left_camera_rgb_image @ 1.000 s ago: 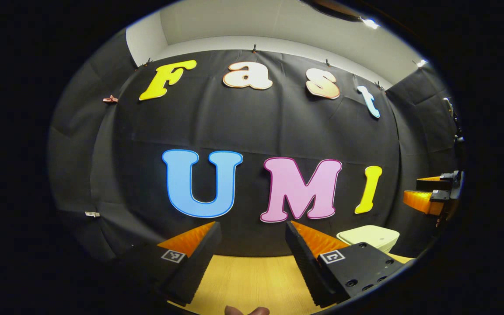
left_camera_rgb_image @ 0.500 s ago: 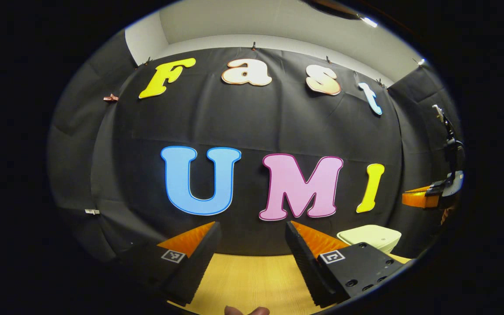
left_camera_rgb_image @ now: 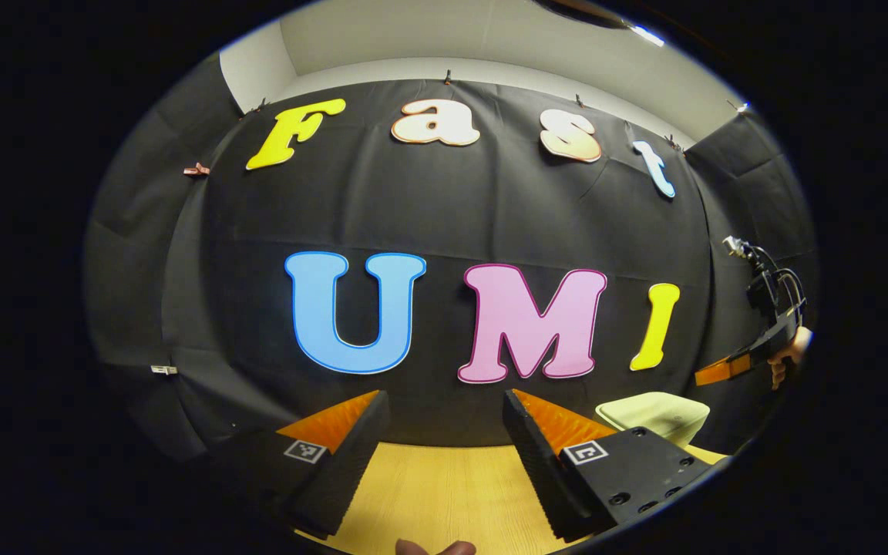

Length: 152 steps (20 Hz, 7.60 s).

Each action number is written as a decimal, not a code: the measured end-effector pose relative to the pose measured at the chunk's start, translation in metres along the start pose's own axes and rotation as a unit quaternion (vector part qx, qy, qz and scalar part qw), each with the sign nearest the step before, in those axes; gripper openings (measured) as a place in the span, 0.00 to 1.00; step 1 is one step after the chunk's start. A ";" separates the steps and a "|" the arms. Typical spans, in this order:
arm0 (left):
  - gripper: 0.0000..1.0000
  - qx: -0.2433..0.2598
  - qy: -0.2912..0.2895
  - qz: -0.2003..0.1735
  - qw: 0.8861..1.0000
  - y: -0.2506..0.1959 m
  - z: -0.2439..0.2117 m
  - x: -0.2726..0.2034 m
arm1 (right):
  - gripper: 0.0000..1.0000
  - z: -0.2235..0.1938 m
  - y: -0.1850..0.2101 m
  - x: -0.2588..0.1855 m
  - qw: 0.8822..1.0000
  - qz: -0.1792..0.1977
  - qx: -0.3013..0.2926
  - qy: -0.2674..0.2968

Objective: Press the lid of the desktop garbage bin to open it, pick up the crumpled paper on the desktop and throw it into the bin, then pick up the pop can on the desktop and drop it into the bin, and finally close the garbage bin lid.

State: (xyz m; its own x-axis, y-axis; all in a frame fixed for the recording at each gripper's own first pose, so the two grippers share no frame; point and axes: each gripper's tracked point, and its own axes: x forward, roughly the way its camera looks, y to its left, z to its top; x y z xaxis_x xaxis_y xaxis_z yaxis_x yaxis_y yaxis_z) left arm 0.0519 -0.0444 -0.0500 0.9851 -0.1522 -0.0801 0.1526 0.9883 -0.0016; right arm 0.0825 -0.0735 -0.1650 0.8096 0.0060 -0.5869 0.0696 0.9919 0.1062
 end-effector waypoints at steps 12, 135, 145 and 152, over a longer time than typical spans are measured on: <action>0.95 0.004 0.005 0.005 1.000 -0.004 -0.004 -0.008 | 0.06 -0.044 0.001 0.040 0.996 0.015 0.003 0.092; 0.40 -0.010 0.103 -0.305 0.947 -0.278 -0.067 0.116 | 0.81 -0.046 -0.001 -0.121 0.992 0.033 0.021 -0.120; 0.40 0.009 0.160 -0.330 0.930 -0.339 -0.125 0.150 | 0.81 -0.072 -0.009 -0.123 0.994 0.024 0.049 -0.098; 0.42 0.043 0.183 -0.336 0.923 -0.360 -0.155 0.156 | 0.79 -0.084 -0.018 -0.124 0.994 0.019 0.065 -0.087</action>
State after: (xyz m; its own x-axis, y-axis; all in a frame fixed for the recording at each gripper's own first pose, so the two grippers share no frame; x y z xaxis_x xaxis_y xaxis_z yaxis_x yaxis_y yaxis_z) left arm 0.1385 -0.4219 -0.2163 0.5747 -0.7014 -0.4217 0.7406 0.6650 -0.0967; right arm -0.0679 -0.0816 -0.1615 0.9010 0.0094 -0.4337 0.1026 0.9668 0.2341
